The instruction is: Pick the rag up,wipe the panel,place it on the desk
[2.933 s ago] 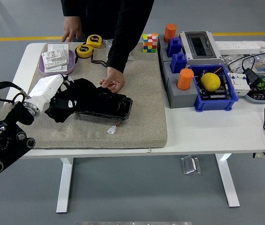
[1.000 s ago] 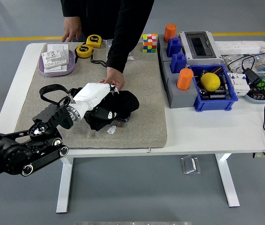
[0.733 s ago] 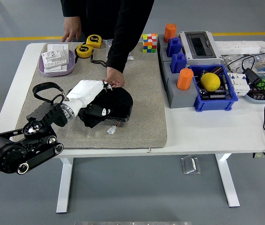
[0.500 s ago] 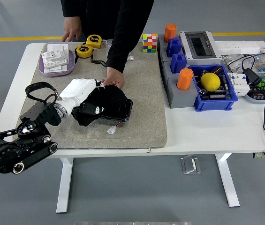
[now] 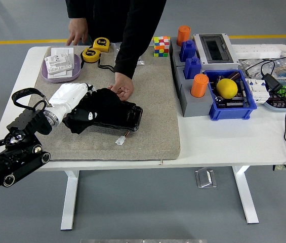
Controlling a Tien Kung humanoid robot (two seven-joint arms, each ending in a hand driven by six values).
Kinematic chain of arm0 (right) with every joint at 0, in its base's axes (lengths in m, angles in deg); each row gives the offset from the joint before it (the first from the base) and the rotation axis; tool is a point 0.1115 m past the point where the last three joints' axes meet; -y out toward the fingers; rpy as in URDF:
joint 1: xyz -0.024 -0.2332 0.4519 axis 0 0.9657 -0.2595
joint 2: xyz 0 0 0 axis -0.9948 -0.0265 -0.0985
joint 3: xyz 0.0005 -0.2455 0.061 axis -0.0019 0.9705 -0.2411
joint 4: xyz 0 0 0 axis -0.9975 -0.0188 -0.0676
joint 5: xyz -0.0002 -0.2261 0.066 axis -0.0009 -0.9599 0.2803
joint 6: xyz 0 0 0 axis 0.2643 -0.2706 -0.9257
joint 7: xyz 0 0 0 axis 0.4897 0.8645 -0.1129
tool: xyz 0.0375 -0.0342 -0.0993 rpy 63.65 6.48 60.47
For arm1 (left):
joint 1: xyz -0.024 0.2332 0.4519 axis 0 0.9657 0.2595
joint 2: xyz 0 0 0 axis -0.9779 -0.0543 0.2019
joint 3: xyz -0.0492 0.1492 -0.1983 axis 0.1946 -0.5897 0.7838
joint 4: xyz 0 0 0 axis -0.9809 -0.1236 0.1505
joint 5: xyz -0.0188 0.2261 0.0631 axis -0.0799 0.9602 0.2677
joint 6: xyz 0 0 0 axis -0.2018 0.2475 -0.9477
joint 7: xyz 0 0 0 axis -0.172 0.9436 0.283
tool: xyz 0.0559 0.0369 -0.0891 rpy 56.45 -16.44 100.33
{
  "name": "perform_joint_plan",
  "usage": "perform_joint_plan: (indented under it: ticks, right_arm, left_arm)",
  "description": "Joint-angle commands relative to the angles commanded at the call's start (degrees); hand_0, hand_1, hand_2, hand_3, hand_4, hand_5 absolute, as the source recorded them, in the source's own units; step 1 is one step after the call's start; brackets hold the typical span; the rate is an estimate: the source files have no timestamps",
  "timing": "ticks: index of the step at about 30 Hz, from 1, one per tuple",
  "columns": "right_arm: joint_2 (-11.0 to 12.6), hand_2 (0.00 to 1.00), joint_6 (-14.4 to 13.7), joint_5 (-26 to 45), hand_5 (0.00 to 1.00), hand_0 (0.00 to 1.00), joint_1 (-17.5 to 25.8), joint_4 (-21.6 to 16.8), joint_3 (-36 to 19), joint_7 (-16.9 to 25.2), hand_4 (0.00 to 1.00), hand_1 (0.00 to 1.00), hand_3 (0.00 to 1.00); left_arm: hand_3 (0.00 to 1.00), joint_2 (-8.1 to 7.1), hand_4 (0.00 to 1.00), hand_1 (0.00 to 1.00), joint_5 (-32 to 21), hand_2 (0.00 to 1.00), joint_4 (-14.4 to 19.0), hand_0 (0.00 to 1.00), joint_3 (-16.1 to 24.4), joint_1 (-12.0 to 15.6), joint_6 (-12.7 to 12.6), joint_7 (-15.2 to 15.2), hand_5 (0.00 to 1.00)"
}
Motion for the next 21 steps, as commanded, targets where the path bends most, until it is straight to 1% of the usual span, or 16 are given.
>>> perform_joint_plan:
  ticks: [11,16,21]
  right_arm:
    - [-0.2,0.722,0.2,0.3,0.498,0.790,0.3,0.1,0.2,0.0,0.998,0.705,0.665]
    - [-0.2,0.722,0.2,0.4,0.498,0.788,0.3,0.1,0.1,0.0,0.998,0.705,0.666]
    - [-0.2,0.722,0.3,0.6,0.498,0.788,0.4,0.2,0.2,-0.1,0.998,0.705,0.666]
  left_arm:
    - [0.557,-1.96,0.490,0.210,0.7,0.500,-1.0,0.297,2.0,0.7,-0.3,-0.2,0.002]
    - [0.557,-3.06,0.490,0.211,0.7,0.500,-1.6,0.298,3.9,1.9,-0.6,-0.3,0.002]
    - [0.557,-3.81,0.490,0.211,1.1,0.500,-1.9,0.298,5.2,2.5,-1.1,-0.4,0.002]
